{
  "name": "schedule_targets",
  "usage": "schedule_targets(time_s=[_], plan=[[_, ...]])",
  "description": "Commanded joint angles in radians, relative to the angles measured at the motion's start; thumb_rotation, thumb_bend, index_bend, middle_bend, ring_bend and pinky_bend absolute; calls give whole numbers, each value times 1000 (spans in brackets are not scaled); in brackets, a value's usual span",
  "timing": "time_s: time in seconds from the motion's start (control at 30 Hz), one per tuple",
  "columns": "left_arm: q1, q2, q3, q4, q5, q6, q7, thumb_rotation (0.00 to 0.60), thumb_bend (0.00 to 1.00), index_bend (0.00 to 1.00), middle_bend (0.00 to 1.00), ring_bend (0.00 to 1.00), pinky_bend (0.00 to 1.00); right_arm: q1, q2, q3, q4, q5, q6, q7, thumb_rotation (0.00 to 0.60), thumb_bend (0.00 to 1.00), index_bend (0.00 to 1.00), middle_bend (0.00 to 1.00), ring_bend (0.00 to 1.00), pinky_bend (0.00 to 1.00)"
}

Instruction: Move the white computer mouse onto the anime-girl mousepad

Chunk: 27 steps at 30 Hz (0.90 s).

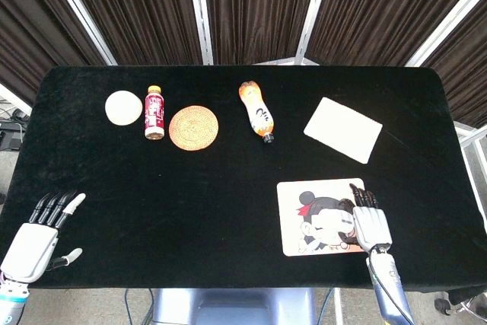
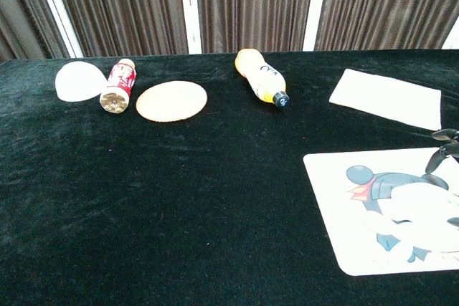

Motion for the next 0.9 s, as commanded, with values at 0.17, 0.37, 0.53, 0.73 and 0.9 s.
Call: schedule_targets(time_s=[0.17, 0.37, 0.53, 0.73, 0.9], plan=[[0, 1, 2, -2, 4, -1, 1, 600, 124, 0, 0, 0, 0, 0, -12, -1, 7, -10, 0, -11, 600, 125, 289, 0, 0, 0], [0, 2, 0, 0, 2, -1, -7, 600, 123, 0, 0, 0, 0, -4, -16, 5, 4, 6, 4, -27, 600, 127, 279, 0, 0, 0], [0, 2, -1, -1, 4, -1, -5, 600, 124, 0, 0, 0, 0, -2, -21, 7, -3, 5, -2, -24, 600, 127, 277, 0, 0, 0], [2, 2, -2, -1, 5, 5, -11, 600, 124, 0, 0, 0, 0, 12, -50, 34, 42, 36, -19, -33, 600, 130, 277, 0, 0, 0], [2, 3, -2, 1, 7, 6, -16, 600, 123, 0, 0, 0, 0, 25, -67, 55, 87, 57, -27, -43, 600, 129, 250, 0, 0, 0]])
